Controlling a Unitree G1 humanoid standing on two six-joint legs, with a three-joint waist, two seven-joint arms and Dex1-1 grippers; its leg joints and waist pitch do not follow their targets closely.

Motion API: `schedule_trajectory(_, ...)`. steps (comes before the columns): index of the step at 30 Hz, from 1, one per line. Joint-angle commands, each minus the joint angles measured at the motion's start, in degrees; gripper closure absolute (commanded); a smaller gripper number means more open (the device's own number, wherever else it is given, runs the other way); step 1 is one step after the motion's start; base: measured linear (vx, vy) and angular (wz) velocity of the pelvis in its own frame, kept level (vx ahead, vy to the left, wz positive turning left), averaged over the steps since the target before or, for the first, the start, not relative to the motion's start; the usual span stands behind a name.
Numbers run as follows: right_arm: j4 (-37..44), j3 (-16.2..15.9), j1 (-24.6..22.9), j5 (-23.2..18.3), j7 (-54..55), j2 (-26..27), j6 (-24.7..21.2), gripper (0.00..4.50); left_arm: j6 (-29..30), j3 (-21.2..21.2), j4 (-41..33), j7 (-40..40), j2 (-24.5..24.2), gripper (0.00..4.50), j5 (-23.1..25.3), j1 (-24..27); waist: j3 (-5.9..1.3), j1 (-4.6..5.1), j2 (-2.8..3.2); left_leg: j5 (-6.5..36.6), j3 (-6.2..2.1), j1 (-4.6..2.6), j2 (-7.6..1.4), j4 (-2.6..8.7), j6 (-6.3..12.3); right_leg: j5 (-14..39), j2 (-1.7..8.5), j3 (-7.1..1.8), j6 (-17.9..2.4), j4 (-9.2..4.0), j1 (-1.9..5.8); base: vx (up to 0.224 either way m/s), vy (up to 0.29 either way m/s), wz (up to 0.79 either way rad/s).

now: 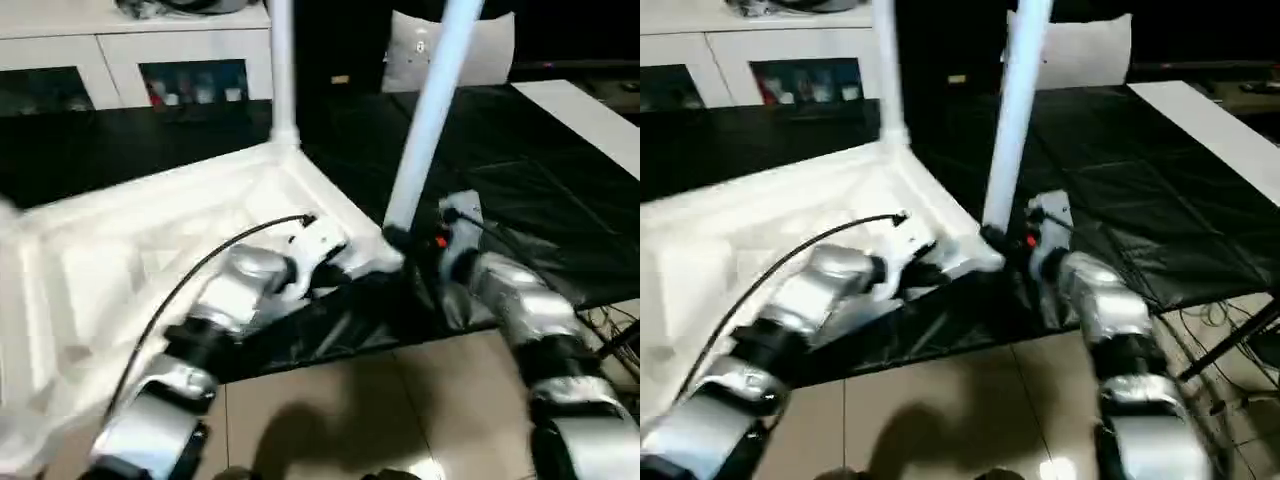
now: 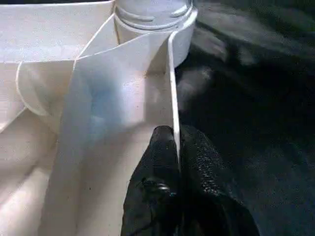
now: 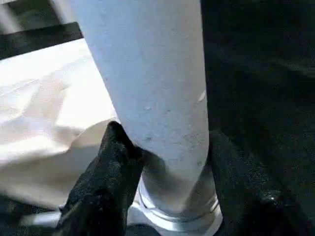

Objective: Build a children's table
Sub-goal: Rotate leg to tighten

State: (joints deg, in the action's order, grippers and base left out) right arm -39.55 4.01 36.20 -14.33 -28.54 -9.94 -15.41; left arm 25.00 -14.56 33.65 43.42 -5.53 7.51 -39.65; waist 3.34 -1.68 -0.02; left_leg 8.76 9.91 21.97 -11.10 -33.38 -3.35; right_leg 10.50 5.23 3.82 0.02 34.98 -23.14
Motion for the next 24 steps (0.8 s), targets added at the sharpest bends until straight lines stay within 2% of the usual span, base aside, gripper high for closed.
schedule_trajectory(1,-4.1,-0.9,0.4,1.0,4.1,2.7,-1.3,2.55,-1.5,-1.9,-2.6,1.9,5.1,4.5,-2.6,-1.6,-3.19,-0.5,-0.26,19.5,-0.65,-0.51,-1.24,4.24,0.46,23.0,2.95,-1.88,-9.8,-5.95,2.23,0.0,0.0,0.0)
schedule_trajectory(2,-4.3,-0.9,0.6,0.9,3.7,2.9,-0.8,2.55,-1.4,-1.9,-2.6,1.8,5.1,4.5,-2.5,-1.7,-3.37,-0.65,-0.06,19.0,-0.6,-0.62,-1.35,4.22,0.64,21.1,2.88,-1.93,-10.1,-5.9,2.22,0.0,0.0,0.0)
schedule_trajectory(3,-3.8,-1.3,0.6,0.7,2.1,3.1,0.4,2.01,-1.1,-2.1,-2.9,1.5,5.0,4.5,-2.1,-1.7,-3.41,-0.76,-0.1,18.7,-0.51,-0.65,-1.41,4.19,1.04,18.7,2.75,-1.97,-10.8,-5.73,2.24,0.0,0.0,0.0)
schedule_trajectory(5,-0.7,-2.0,-0.6,0.2,0.0,3.0,-0.1,1.87,-1.9,-2.7,-3.0,1.6,4.1,4.5,-1.4,-1.5,-3.55,-0.86,-0.07,16.9,-0.41,-0.48,-1.36,4.18,1.76,14.6,2.63,-1.97,-11.9,-5.34,2.59,0.0,0.0,0.0)
schedule_trajectory(6,1.7,-2.5,-1.7,-0.2,-1.7,2.5,-0.6,1.81,-2.6,-3.0,-3.0,2.0,3.2,4.5,-1.1,-1.3,-3.61,-1.23,-0.01,15.8,-0.29,-0.69,-1.46,4.06,2.4,12.4,2.64,-2.06,-12.4,-5.29,2.53,0.0,0.0,0.0)
schedule_trajectory(9,6.9,-3.4,-4.4,-0.6,-5.2,1.0,-0.8,1.4,-3.8,-3.4,-3.0,2.9,1.5,4.5,-1.0,-1.0,-3.77,-1.9,-0.09,12.6,-0.17,-0.51,-1.48,3.92,3.89,7.9,2.7,-2.09,-13.1,-4.77,2.97,0.0,0.0,0.0)
schedule_trajectory(12,11.4,-3.4,-6.9,-1.8,-10.2,-2.2,-0.8,1.15,-6.2,-3.6,-2.8,5.7,-0.7,4.5,-0.6,-0.5,-3.7,-2.41,-0.1,11.8,-0.18,-0.5,-1.52,4.0,4.58,7.6,2.79,-1.99,-13.3,-4.84,3.15,0.0,0.0,0.0)
schedule_trajectory(16,14.2,-3.0,-8.4,-3.4,-16.1,-6.3,-1.3,0.84,-8.3,-3.8,-2.7,8.9,-3.1,4.5,-0.9,0.1,-3.62,-2.75,0.09,12.3,-0.19,-0.65,-1.75,4.1,4.29,8.4,2.8,-2.01,-13.5,-4.83,3.08,0.0,0.0,0.0)
schedule_trajectory(17,15.5,-3.1,-9.1,-3.8,-18.1,-7.9,-1.6,0.71,-9.5,-4.0,-2.7,10.4,-4.0,4.5,-1.1,0.3,-3.58,-2.94,0.19,12.6,-0.2,-0.7,-1.78,4.12,4.16,8.6,2.82,-2.03,-13.4,-4.94,3.04,0.0,0.0,0.0)
schedule_trajectory(18,17.4,-3.5,-10.2,-4.3,-21.6,-10.5,-2.3,0.59,-12.0,-4.5,-2.6,13.1,-5.5,4.5,-1.4,0.8,-3.64,-3.16,0.06,12.4,-0.2,-0.71,-1.75,4.07,4.26,8.2,2.81,-2.04,-13.4,-4.86,3.19,0.0,0.0,0.0)
schedule_trajectory(20,18.5,-3.9,-10.9,-4.4,-24.2,-12.4,-2.7,0.53,-13.7,-4.8,-2.7,15.3,-6.6,4.5,-1.9,1.2,-3.63,-3.58,0.13,12.1,-0.17,-0.66,-1.81,4.02,4.66,7.3,2.9,-2.1,-13.5,-4.71,3.22,0.0,0.0,0.0)
schedule_trajectory(22,20.1,-4.7,-12.0,-4.0,-28.3,-15.5,-3.3,0.25,-15.7,-5.6,-2.7,18.4,-8.5,4.5,-2.2,1.5,-3.61,-3.74,0.16,12.0,-0.21,-0.73,-1.87,4.04,4.72,7.2,2.86,-2.04,-13.5,-4.67,3.15,0.0,0.0,0.0)
schedule_trajectory(24,20.8,-5.3,-12.7,-3.3,-30.4,-17.4,-2.6,0.25,-18.0,-6.1,-2.6,21.1,-9.9,4.5,-2.5,1.7,-3.57,-3.91,0.15,12.5,-0.14,-0.8,-1.98,4.08,4.28,8.3,2.98,-2.09,-13.6,-4.7,3.05,0.0,0.0,0.0)
